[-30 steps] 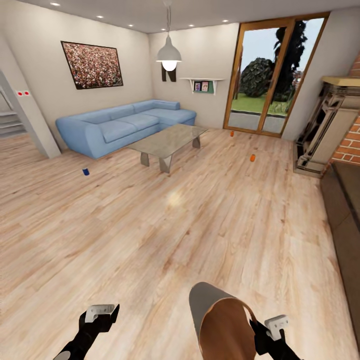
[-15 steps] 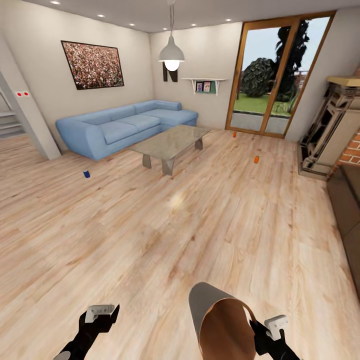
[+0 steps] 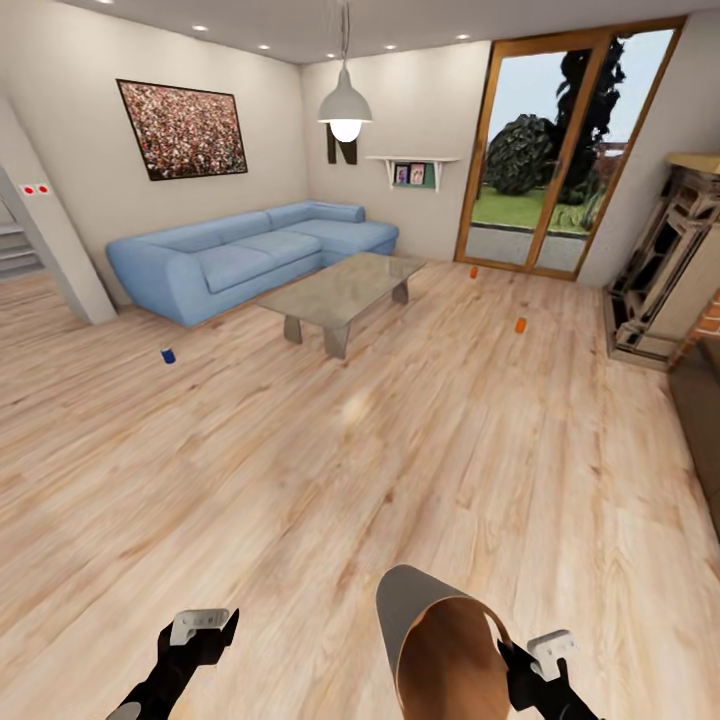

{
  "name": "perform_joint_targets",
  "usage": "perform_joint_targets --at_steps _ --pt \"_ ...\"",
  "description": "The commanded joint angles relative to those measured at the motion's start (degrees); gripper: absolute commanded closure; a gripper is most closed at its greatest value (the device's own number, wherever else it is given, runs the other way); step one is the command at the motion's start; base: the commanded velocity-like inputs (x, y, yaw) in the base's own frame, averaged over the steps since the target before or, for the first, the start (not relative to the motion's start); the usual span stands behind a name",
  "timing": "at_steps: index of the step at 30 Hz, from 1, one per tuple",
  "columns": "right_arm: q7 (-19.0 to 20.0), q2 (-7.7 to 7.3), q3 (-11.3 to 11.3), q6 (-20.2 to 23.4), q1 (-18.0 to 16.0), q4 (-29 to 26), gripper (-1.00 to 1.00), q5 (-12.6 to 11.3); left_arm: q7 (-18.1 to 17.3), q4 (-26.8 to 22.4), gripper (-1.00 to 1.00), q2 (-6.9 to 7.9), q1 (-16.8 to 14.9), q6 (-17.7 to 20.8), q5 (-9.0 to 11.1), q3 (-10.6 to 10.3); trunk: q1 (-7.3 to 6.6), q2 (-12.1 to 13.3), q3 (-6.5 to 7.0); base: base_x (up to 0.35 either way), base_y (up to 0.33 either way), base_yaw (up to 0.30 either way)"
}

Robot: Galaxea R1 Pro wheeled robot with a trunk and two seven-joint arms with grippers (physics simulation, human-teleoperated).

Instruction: Put the three can of soda from the living room inside the tash can in the kitchen.

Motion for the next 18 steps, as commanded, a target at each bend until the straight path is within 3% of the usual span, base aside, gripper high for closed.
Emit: perform_joint_targets --at_steps 1,18 --pt "0.35 0.04 0.01 0.00 -0.02 -0.10 1.00 -0.46 0.00 0.01 -1.00 -0.02 0.00 0.00 0.00 0.00 0.00 0.00 0.01 0.326 0.000 0.095" --pt "0.35 0.13 0.02 0.00 0.00 -0.09 1.00 -0.45 0.00 0.01 -1.00 -0.03 0.00 0.00 0.00 0.00 0.00 0.00 0.01 0.326 0.000 0.200"
